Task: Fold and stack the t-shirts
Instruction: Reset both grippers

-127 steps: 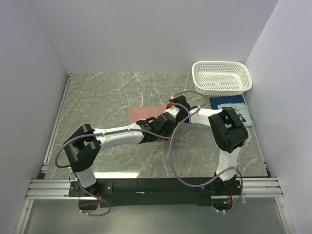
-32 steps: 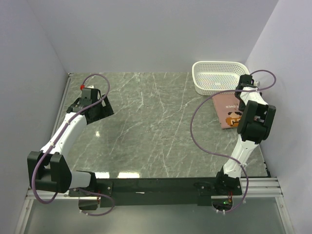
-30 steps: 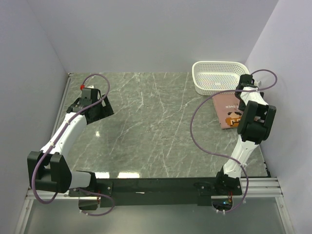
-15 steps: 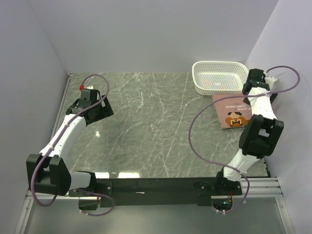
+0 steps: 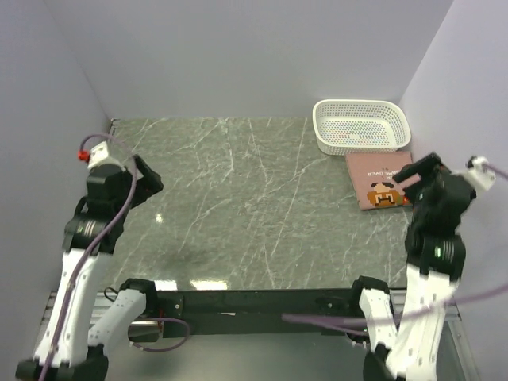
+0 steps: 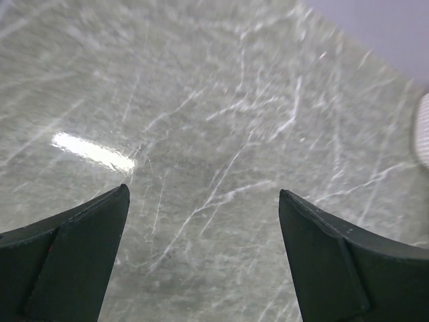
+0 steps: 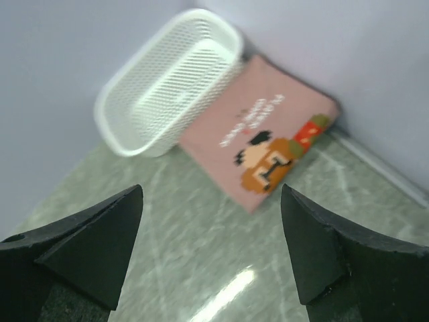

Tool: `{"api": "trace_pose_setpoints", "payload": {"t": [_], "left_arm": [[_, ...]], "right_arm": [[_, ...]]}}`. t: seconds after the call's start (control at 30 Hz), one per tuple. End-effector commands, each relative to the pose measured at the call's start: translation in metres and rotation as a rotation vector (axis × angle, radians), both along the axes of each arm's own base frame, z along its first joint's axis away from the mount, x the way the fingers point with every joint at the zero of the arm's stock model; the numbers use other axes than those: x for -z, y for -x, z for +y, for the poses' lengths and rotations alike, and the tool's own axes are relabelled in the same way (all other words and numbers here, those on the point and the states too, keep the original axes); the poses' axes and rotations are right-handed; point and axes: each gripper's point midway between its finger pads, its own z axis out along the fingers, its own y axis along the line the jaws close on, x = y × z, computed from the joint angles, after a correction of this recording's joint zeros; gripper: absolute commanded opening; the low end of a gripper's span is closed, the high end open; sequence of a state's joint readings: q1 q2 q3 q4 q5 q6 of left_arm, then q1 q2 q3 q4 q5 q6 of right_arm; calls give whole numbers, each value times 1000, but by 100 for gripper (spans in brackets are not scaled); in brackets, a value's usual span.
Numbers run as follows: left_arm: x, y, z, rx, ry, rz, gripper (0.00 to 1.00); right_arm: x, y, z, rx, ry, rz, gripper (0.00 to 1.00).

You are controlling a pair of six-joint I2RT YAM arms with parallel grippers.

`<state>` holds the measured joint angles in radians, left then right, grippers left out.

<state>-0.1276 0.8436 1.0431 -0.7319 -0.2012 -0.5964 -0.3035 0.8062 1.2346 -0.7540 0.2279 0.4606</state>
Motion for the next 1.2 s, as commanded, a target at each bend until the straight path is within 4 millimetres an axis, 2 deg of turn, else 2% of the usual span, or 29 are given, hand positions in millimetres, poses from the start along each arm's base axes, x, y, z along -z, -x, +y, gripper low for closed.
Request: {"api": "trace_pose_setpoints", "payload": {"t": [0.0,0.07,0.1,0.17,0.2,0.27,0.3,0.33,0.4,0.43,0.5,0.53,0.57,0.6,0.67,0.73,0.8,0.87,0.9,1.17], "left_arm": [[-34,32,15,-77,10,-91,99],[-53,52,17,-82,40,-170,99],[-61,67,19,-83,51,-213,99],[-70,80,21,-97,72,-258,99],[-71,94,27,-119,68,-277,99],[-73,108,34,-170,87,-292,99],[-76,117,42,-213,89,-323,99],[-74,122,46,-234,97,-329,99],[-70,129,49,-251,104,-350,99],[-71,130,51,-260,109,-365,99],[-69,132,51,-256,113,-385,99],[-69,131,52,-259,110,-390,99],[-67,130,53,-266,105,-397,99],[-67,131,56,-276,99,-406,98],[-64,131,64,-317,81,-415,98],[-63,130,66,-324,74,-432,99],[-70,129,66,-313,69,-477,100],[-68,126,63,-298,78,-496,99],[-75,126,62,-293,97,-542,99],[-65,118,59,-295,161,-660,99]], "right_arm": [[-15,18,40,-136,-46,-149,89],[-28,36,50,-156,-13,-200,89],[-32,49,52,-153,0,-220,90],[-33,62,54,-169,30,-235,90],[-35,73,56,-179,36,-260,90],[-29,80,58,-201,51,-259,90],[-30,90,58,-210,63,-292,91],[-20,91,59,-219,69,-281,91],[-18,102,58,-233,78,-329,92],[-7,101,58,-234,82,-325,92],[-9,112,58,-239,88,-406,92],[1,109,59,-243,89,-405,92],[3,110,60,-253,94,-424,92],[-2,115,63,-271,99,-480,92],[5,109,66,-287,111,-475,92],[3,115,65,-291,124,-510,93],[5,114,64,-284,129,-501,93],[4,114,62,-277,135,-495,93],[4,113,63,-278,135,-489,93],[4,111,64,-285,143,-484,93]]}}
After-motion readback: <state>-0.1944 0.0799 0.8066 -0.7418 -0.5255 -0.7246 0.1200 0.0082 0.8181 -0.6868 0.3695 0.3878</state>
